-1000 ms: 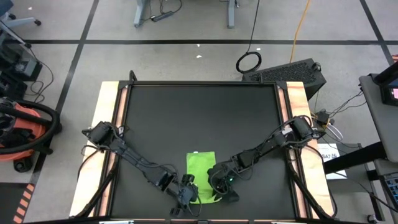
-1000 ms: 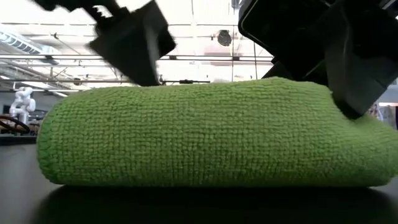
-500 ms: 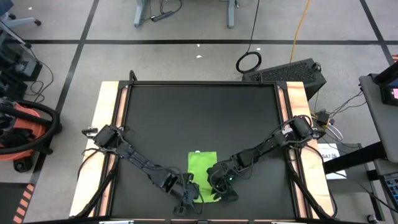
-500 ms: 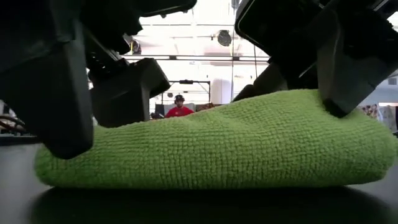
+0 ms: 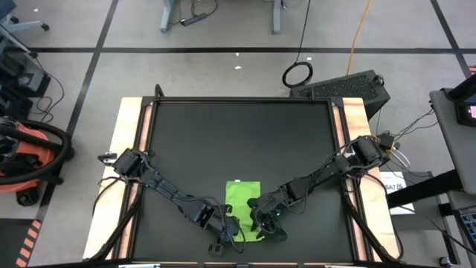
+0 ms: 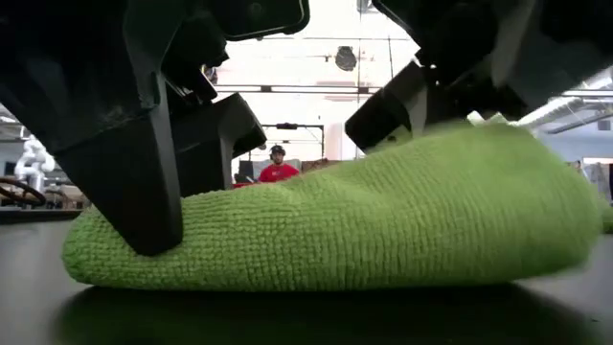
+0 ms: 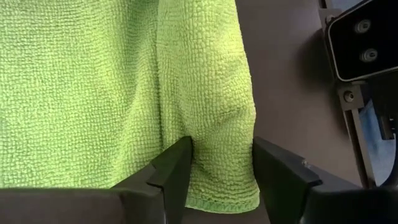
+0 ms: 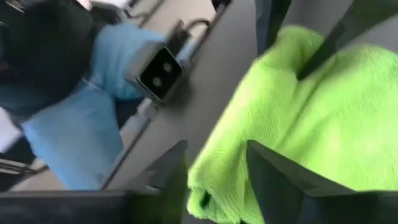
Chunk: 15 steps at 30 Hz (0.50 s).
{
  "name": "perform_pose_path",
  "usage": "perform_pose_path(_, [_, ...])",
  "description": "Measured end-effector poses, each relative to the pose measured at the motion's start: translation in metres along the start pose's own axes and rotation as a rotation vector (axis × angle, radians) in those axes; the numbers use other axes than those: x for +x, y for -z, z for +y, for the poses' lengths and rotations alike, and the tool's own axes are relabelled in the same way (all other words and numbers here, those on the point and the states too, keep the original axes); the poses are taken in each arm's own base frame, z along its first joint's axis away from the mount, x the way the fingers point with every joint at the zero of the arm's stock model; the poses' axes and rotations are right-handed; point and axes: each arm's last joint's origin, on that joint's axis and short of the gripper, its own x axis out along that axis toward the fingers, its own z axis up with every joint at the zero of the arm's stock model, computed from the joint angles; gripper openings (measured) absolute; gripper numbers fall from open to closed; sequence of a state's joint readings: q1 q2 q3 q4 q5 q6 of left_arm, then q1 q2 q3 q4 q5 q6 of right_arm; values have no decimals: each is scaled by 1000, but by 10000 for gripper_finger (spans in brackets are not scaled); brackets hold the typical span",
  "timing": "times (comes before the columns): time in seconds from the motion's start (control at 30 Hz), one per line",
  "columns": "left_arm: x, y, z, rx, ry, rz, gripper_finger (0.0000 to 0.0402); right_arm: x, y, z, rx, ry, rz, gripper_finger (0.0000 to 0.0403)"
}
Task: Roll towel into tight, uniform cylinder
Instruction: Roll the green towel
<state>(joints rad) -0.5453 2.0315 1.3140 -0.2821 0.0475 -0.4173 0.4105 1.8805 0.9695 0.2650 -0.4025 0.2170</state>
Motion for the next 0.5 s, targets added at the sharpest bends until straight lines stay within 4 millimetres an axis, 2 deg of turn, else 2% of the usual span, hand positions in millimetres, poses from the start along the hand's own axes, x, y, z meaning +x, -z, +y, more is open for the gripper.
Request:
perform_pose_path(0.13, [0,0,1,5,0,5,171,0,9,-1,29,46,78,207])
perform_pose_path(0.23, [0,1,2,8,-5,15,170,0,9,1,26,66,81,236])
perform_pose_path(0.5, [-1,0,4,3,4,23,170,-4,1,27,-164,182,20,235])
